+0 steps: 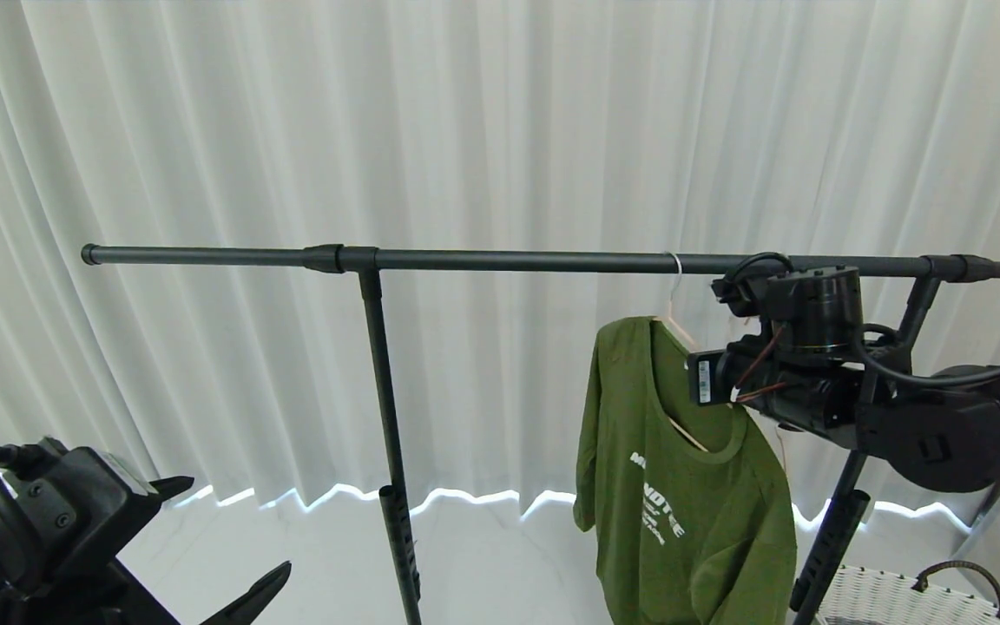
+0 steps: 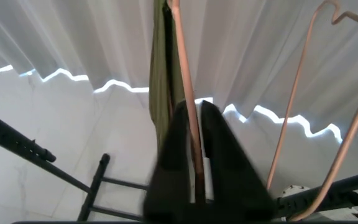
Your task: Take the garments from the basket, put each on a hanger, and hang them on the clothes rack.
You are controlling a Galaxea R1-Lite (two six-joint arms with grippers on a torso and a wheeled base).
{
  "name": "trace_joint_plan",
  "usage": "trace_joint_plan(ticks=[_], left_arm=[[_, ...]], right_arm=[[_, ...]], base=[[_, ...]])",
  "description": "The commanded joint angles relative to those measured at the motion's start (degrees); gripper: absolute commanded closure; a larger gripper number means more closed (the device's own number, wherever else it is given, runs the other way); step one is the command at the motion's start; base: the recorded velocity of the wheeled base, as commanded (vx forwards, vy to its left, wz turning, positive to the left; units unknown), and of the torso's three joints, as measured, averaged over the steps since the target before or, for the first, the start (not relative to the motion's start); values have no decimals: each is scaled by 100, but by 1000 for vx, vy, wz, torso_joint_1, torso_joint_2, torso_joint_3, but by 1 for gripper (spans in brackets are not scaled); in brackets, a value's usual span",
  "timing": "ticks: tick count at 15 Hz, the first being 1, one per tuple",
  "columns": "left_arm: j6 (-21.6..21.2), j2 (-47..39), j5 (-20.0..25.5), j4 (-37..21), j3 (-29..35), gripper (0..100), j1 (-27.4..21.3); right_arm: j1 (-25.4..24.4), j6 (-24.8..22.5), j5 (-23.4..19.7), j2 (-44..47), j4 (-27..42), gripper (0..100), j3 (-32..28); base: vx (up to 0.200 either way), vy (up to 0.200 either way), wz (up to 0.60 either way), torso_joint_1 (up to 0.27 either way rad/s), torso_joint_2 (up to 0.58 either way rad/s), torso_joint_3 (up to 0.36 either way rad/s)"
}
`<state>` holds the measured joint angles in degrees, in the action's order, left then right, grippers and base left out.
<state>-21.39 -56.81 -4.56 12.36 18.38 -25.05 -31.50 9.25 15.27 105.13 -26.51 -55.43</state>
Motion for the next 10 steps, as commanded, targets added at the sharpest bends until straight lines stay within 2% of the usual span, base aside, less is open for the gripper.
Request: trace_joint_plan(ticks=[1,5,8,10], left_arm=[[4,3,-1,3,-1,0,0],[12,65,-10,3,-10,0,97],[4,126,-10,3,-10,0,536],[12,170,-10,3,-28,0,1055]], right_arm=[[-14,6,2,-63,6,0,15],[-155,6,-33,-1012,24,0,322],[-137,6,-148,-1847,24,0,832],[-93,-20,-271,-2366,15,0,1105]], base=[[0,0,0,0,0,0],[0,0,0,0,0,0],[0,0,0,0,0,0],[0,0,0,0,0,0]])
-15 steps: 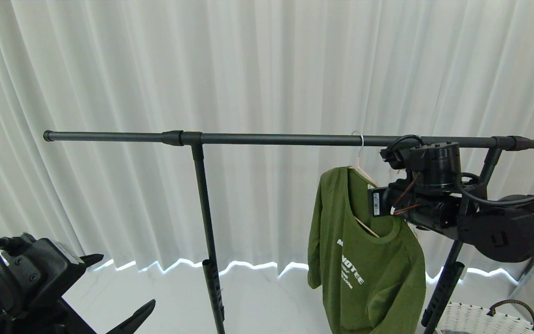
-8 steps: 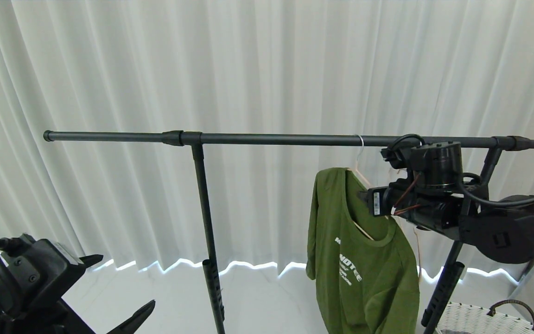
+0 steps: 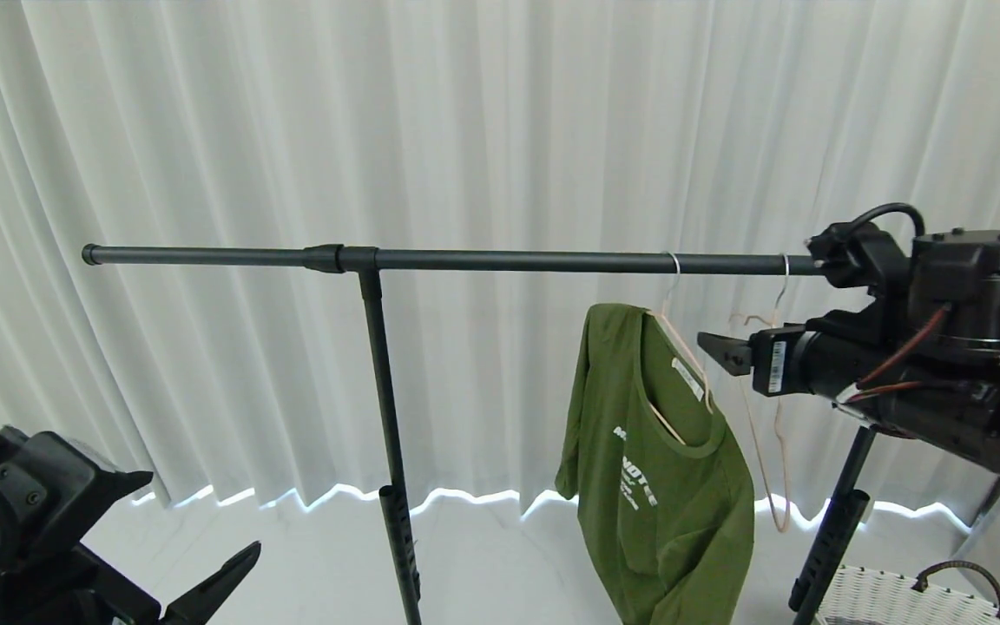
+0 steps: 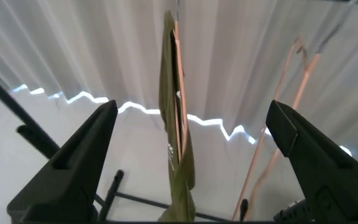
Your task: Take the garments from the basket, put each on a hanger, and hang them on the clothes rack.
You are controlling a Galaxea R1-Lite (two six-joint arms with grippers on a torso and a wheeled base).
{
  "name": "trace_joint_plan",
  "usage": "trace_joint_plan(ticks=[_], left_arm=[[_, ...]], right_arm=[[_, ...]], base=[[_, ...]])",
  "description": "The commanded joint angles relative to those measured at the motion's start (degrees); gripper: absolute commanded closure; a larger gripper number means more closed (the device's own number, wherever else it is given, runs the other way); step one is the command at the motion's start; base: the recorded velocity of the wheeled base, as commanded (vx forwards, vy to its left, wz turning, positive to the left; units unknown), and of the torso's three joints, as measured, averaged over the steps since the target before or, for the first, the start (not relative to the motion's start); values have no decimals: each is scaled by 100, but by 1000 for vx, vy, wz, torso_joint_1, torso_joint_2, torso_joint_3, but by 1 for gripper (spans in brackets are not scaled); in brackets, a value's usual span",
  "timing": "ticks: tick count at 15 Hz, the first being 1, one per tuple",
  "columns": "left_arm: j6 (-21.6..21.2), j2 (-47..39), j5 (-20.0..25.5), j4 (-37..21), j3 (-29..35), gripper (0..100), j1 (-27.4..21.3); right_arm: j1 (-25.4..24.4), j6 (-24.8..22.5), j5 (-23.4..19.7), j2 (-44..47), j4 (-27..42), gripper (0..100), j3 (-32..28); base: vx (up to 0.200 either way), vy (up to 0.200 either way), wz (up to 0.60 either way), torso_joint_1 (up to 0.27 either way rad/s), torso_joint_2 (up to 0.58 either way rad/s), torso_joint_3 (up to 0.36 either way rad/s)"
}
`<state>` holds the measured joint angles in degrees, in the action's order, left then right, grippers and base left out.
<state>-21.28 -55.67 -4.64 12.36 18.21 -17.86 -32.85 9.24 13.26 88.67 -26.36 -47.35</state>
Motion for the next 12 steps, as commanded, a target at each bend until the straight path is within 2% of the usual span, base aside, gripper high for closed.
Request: trace_joint_plan(ticks=[1,4,6,7,9,12], left_arm=[[2,65,-1,3,-2,0,573],[37,162,-1,3,16,0,1443],[54,197,-1,3,-2,0,1803],[54,197,-1,3,-55,0,2006],[54,294,-1,3,-125,0,2129],[2,496,-1,3,-248,0,2129]], right_arm=[[139,-89,-87,-913,-1,0,419],[930,-748,-193,-1529,-10,0,999],[1396,-994,-562,-1827,8,0,1210],[1800,-1232,-720,-1933,25,0,1360],[2336,-1759,-720,-1986,25,0,1650],[2749,-2339,-711,-2073,34,0,1993]], base=[[0,0,0,0,0,0],[-200,0,0,9,7,2],[-200,0,0,-7,-2,5],[-200,0,0,-17,-2,12],[-200,0,0,-2,2,5],[-200,0,0,2,2,1]])
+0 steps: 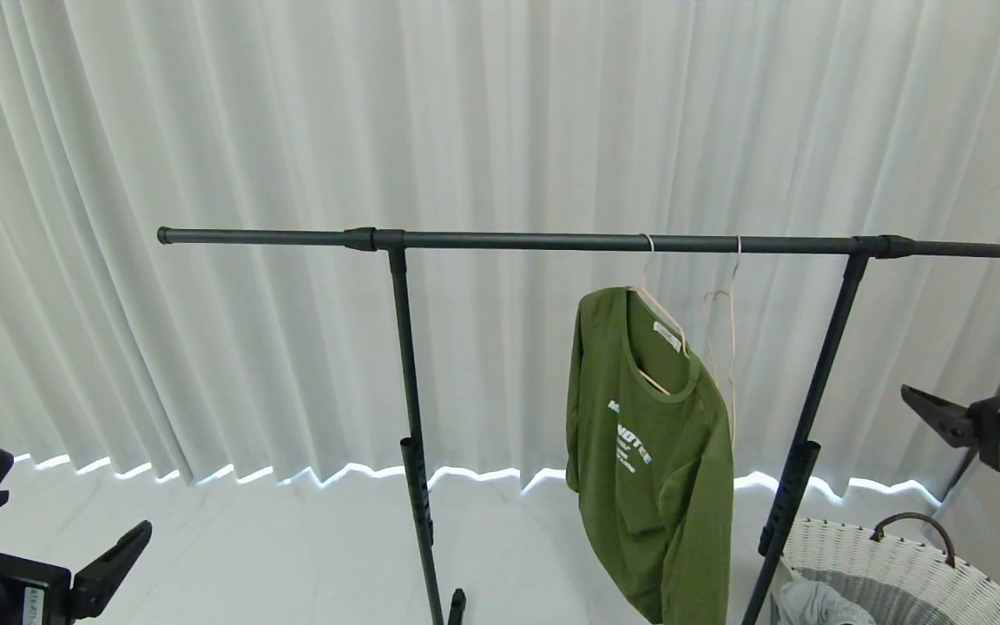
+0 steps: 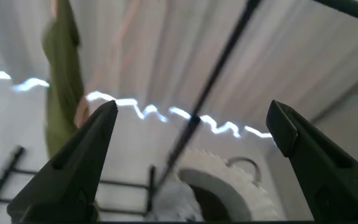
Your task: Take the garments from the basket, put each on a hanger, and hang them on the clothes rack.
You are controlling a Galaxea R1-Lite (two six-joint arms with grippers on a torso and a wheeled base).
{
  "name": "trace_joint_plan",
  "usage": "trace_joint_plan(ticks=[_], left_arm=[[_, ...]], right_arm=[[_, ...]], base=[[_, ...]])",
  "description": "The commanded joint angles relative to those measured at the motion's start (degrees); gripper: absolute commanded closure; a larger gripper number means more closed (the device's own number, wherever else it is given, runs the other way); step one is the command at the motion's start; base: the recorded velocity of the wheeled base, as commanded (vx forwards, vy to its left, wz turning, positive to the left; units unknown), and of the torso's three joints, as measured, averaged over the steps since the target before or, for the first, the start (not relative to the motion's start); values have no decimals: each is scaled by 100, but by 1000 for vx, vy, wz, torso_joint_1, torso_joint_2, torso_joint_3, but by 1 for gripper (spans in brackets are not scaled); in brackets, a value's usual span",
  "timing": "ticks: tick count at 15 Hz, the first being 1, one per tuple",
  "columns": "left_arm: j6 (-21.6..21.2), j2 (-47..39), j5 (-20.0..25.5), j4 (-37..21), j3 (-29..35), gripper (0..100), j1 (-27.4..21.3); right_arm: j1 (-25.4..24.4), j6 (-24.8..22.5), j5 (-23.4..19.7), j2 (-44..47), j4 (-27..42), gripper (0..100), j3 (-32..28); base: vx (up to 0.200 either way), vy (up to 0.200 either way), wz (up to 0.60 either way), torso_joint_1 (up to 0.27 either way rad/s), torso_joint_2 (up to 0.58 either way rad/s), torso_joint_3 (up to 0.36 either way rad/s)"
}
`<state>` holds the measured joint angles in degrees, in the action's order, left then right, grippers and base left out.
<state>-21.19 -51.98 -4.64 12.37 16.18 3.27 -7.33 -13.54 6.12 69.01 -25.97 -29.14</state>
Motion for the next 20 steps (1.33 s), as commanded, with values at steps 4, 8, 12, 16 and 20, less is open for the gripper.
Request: trace_joint_plan(ticks=[4,8,12,16,20], left_arm=[[-17,259,-72,2,-273,0,25],[-17,742,-283,2,-941,0,16],[-8,1603,-283,-578,-1618,0,16],[1,1805,-283,-780,-1618,0,16],[9,1805,-283,-780,-1618,0,16]], right_arm=[[636,-623,12,-186,-23,0,532],[1111,-1151,21,-274,-40,0,848],[1225,-1142,56,-529,-49,0,1516],[1524,-1159,205,-714,-40,0,2017],[1524,-1151,328,-714,-40,0,2131]], base=[[-200,0,0,2,5,1],[0,0,0,0,0,0],[0,0,0,0,0,0],[0,0,0,0,0,0],[0,0,0,-167,375,203]])
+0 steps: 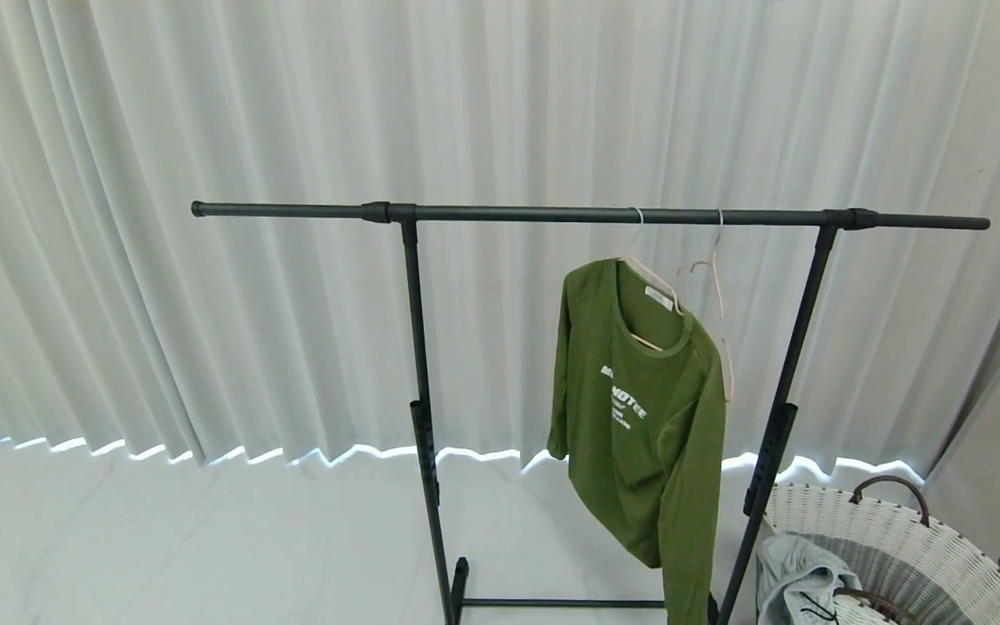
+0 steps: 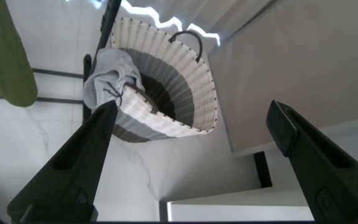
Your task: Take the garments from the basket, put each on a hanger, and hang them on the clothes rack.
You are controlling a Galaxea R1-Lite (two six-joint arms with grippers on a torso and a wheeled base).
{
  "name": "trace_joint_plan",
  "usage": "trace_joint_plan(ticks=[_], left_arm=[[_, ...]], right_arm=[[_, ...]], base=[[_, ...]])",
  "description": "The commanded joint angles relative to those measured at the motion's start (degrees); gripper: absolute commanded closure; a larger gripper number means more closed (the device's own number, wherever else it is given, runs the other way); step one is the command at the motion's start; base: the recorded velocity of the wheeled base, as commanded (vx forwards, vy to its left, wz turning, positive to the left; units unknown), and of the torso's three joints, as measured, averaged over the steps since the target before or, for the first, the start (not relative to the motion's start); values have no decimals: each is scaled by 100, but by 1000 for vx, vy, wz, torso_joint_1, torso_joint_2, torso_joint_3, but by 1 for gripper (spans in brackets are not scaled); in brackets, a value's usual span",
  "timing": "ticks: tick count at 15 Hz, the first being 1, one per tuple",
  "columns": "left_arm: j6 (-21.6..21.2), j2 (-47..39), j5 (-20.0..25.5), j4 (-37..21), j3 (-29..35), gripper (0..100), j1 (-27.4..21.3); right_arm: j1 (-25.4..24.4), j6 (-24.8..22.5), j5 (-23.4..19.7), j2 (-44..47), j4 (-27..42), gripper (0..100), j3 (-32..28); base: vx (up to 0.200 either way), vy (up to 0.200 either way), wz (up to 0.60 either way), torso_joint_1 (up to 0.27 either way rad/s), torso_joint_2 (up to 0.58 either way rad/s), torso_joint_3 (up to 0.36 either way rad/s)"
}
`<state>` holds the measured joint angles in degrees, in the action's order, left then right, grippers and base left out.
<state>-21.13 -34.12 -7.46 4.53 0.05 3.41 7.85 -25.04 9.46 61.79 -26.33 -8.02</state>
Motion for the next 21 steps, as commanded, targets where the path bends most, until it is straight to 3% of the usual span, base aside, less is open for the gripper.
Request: trace_joint_plan(ticks=[1,6,10,11,16,21], left_arm=[[12,20,-1,4,-5,0,1],[144,169,43,4,-5,0,1],[1269,-121,61,4,549,0,1],[1383,-253,69,4,637,0,1],[1155,-288,228,4,610,0,-341],[680,-183,236,4,566,0,-350]], right_arm=[[6,-1,3,17,-4,0,29],[24,61,3,43,14,0,29],[41,61,-6,52,14,0,29],[41,61,-6,70,23,0,37],[41,25,12,70,23,0,81],[41,-344,12,96,23,0,99]], base=[[0,0,0,-222,500,276],[0,0,0,-223,511,286],[0,0,0,-208,492,287],[0,0,0,-193,476,281],[0,0,0,-173,453,272],[0,0,0,-27,79,47]])
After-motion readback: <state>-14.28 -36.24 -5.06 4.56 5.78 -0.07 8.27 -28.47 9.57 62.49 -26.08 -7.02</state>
